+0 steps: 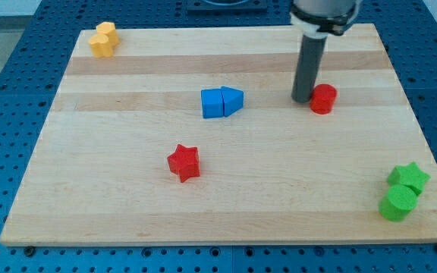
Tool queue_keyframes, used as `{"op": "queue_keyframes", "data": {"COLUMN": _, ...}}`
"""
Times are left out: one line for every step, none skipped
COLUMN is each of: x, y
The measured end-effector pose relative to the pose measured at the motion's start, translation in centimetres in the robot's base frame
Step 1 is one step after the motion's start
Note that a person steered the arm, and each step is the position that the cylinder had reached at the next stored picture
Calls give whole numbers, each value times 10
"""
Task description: Move the red circle towards the center right
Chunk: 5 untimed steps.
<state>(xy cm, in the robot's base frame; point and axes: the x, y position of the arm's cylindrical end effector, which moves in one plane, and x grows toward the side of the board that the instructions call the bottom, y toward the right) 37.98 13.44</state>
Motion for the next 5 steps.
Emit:
{"op": "queue_keyframes", "data": {"x": -8, "y": 6}}
{"op": "queue_keyframes", "data": {"x": -9, "y": 20}}
{"op": "queue_keyframes", "data": {"x": -9, "y": 46}}
{"op": "queue_keyframes", "data": {"x": -9, "y": 69}}
{"op": "queue_keyframes", "data": {"x": -9, "y": 74}}
